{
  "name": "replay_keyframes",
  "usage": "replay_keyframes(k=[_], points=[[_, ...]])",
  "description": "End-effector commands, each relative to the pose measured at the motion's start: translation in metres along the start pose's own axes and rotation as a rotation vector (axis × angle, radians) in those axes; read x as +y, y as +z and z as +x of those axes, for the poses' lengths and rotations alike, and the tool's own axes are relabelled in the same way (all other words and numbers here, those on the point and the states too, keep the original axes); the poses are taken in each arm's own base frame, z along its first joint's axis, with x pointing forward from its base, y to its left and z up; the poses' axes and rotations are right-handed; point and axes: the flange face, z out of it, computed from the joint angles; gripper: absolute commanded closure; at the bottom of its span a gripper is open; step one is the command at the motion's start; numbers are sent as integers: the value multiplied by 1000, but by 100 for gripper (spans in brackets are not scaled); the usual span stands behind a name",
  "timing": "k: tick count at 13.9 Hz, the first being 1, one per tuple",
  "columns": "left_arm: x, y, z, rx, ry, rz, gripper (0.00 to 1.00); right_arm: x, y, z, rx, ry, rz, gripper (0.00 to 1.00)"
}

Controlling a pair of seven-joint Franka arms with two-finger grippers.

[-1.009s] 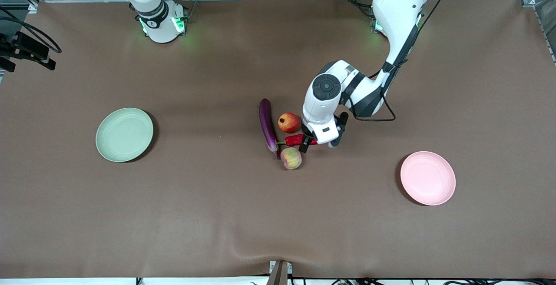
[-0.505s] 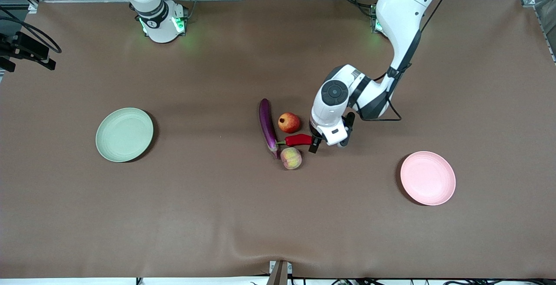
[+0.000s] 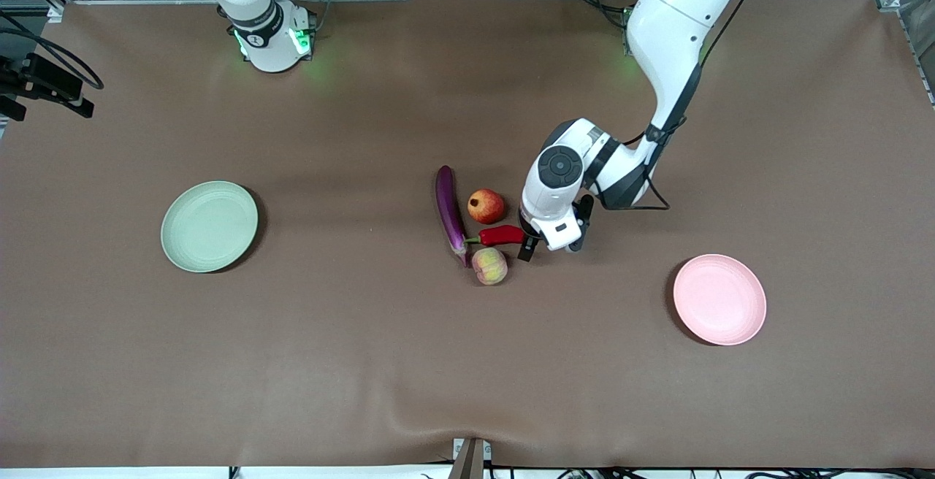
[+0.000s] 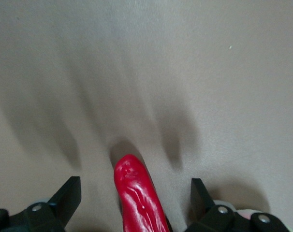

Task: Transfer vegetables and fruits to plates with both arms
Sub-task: 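Close the left gripper on the red chili pepper and lift it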

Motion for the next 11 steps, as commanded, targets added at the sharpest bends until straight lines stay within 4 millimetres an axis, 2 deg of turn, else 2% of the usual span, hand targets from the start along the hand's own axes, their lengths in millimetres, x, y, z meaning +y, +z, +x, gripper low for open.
replay_keyframes(k=[1,4,5,6,7,11], points=[[2,12,-10,16,22,-8,0,-1,-3,-1,-2,1,13,0],[1,19,-10,22,35,-10,0,-1,-2,0,-3,1,13,0],[2,18,-10,14,21,-10,10,-1,-2,0,-2,1,13,0],[3,17,-6,14,14,-12,79,-1,-2,0,-2,0,13,0],[2,17,-10,12,17,-11,100,-1,-2,0,-3,0,13,0],[7,5,-1,18,17,-21,100,-1,-2,0,-3,1,13,0]])
